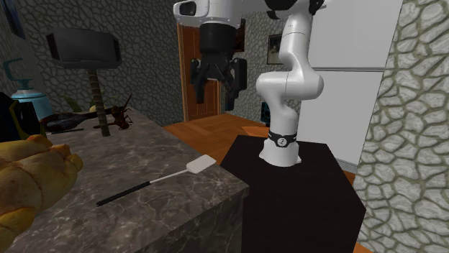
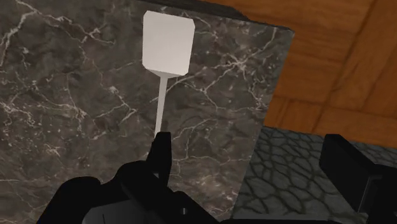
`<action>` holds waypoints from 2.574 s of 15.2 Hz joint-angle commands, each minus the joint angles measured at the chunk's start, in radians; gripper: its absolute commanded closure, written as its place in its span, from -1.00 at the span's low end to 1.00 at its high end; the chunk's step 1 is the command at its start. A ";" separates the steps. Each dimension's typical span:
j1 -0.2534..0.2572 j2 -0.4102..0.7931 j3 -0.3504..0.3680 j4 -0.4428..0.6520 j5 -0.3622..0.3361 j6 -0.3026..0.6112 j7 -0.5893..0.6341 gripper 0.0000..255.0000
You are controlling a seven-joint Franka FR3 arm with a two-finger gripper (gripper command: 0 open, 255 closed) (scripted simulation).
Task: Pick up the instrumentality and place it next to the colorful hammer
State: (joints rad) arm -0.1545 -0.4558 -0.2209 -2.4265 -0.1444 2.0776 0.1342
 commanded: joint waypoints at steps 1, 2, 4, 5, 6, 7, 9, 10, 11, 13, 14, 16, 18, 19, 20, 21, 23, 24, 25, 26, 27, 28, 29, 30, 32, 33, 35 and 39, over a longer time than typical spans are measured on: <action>-0.009 0.074 -0.029 0.014 0.006 0.059 -0.010 -1.00; -0.013 0.106 -0.042 0.018 0.010 0.084 -0.015 -1.00; -0.021 0.170 -0.067 0.030 0.023 0.132 -0.027 -1.00; -0.024 0.204 -0.080 0.037 0.032 0.156 -0.034 -1.00; -0.028 0.238 -0.092 0.046 0.042 0.178 -0.042 -1.00; -0.031 0.272 -0.104 0.055 0.054 0.200 -0.051 -1.00; -0.038 0.343 -0.126 0.077 0.083 0.242 -0.072 -1.00; -0.042 0.379 -0.136 0.090 0.100 0.261 -0.084 -1.00; -0.047 0.416 -0.145 0.103 0.119 0.280 -0.098 -1.00; -0.057 0.483 -0.158 0.130 0.158 0.310 -0.124 -1.00; -0.058 0.494 -0.158 0.127 0.164 0.323 -0.128 -1.00; -0.059 0.515 -0.156 0.121 0.176 0.349 -0.137 -1.00; -0.061 0.537 -0.155 0.116 0.190 0.375 -0.146 -1.00; -0.061 0.548 -0.154 0.113 0.197 0.387 -0.151 -1.00; -0.062 0.560 -0.153 0.111 0.204 0.400 -0.156 -1.00; -0.063 0.566 -0.152 0.110 0.208 0.407 -0.159 -1.00; -0.063 0.566 -0.152 0.110 0.208 0.407 -0.159 -1.00; -0.063 0.566 -0.152 0.110 0.208 0.407 -0.159 -1.00; -0.063 0.566 -0.152 0.110 0.208 0.407 -0.159 -1.00; -0.063 0.566 -0.152 0.110 0.208 0.407 -0.159 -1.00; -0.063 0.566 -0.152 0.110 0.208 0.407 -0.159 -1.00; -0.063 0.566 -0.152 0.110 0.208 0.407 -0.159 -1.00; -0.063 0.566 -0.152 0.110 0.208 0.407 -0.159 1.00; -0.063 0.566 -0.152 0.110 0.208 0.407 -0.159 1.00; -0.063 0.566 -0.152 0.110 0.208 0.407 -0.159 1.00; -0.063 0.566 -0.152 0.110 0.208 0.407 -0.159 1.00; -0.063 0.566 -0.152 0.110 0.208 0.407 -0.159 1.00; -0.062 0.556 -0.153 0.113 0.201 0.394 -0.154 1.00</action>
State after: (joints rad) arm -0.2169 0.1044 -0.3731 -2.3155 0.0600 2.4785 -0.0223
